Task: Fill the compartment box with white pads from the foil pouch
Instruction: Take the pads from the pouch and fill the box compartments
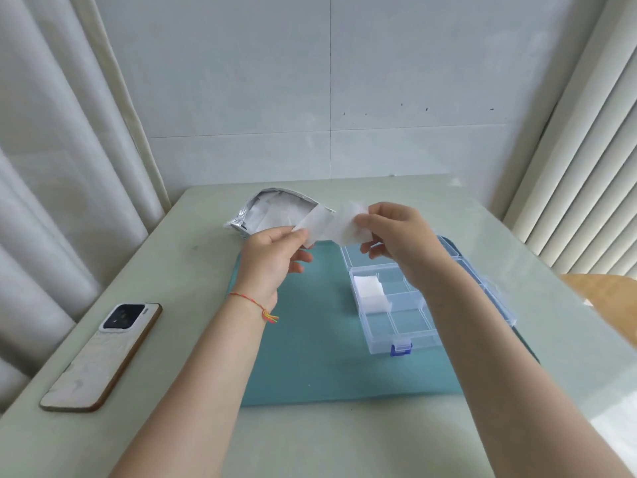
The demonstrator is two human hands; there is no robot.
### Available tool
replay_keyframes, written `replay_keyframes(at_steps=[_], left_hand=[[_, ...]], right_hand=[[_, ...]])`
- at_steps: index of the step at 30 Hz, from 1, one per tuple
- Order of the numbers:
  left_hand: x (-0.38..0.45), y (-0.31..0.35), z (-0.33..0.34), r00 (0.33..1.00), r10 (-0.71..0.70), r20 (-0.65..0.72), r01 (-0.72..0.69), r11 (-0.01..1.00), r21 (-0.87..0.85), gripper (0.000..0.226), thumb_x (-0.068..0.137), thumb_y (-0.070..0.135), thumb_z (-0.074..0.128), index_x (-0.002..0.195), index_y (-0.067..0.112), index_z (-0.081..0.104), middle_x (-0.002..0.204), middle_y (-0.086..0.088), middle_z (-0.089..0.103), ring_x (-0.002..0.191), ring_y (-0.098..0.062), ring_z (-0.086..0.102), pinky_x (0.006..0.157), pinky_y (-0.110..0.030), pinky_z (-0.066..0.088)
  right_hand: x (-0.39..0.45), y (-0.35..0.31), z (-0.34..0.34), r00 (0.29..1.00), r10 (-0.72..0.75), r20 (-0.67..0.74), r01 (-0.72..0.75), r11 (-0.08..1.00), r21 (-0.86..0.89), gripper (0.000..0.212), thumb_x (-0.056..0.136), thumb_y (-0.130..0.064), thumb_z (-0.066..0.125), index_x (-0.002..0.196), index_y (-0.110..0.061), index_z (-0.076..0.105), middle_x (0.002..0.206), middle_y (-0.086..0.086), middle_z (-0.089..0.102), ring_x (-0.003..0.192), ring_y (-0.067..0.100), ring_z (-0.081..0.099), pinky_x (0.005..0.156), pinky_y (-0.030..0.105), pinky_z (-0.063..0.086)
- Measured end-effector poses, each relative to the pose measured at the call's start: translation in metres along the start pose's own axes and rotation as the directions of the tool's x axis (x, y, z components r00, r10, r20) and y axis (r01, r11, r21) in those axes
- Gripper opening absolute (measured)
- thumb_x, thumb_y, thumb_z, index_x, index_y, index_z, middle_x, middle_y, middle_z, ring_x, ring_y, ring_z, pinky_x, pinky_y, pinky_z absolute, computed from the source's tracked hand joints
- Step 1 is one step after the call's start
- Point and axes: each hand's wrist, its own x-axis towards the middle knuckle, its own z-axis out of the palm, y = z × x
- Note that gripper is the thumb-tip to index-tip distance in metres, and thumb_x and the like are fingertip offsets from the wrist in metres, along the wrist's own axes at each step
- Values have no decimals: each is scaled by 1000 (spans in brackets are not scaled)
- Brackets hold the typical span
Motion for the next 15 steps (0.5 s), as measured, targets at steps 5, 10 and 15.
replay_keyframes(at_steps=[5, 10, 15], left_hand=[[1, 0, 1, 998, -55, -10, 54, 995, -83, 8, 90, 6, 64, 92, 9, 72, 80, -10, 72, 67, -21, 70, 57, -23, 55], [-6, 7, 12, 971, -108, 213, 177, 925, -335, 21, 96, 1, 49, 103, 1, 70, 97, -15, 73, 86, -23, 72, 73, -27, 60], [-9, 9, 15, 947, -183, 264, 301, 791, -533, 23, 96, 2, 43, 104, -3, 64, 99, -16, 74, 87, -24, 73, 81, -33, 60]], right_hand=[[0, 0, -5, 999, -23, 40, 19, 995, 95, 17, 91, -12, 64, 75, -9, 60, 61, 2, 58, 56, 19, 57, 54, 25, 46], [-2, 8, 10, 999, -11, 35, 11, 1000, 11, 15, 91, -17, 67, 86, -3, 63, 61, -2, 64, 52, 15, 58, 54, 26, 47], [-1, 10, 15, 999, -24, -21, 24, 1000, -10, 17, 90, -17, 68, 78, -7, 60, 60, -1, 64, 51, 15, 56, 51, 25, 45]])
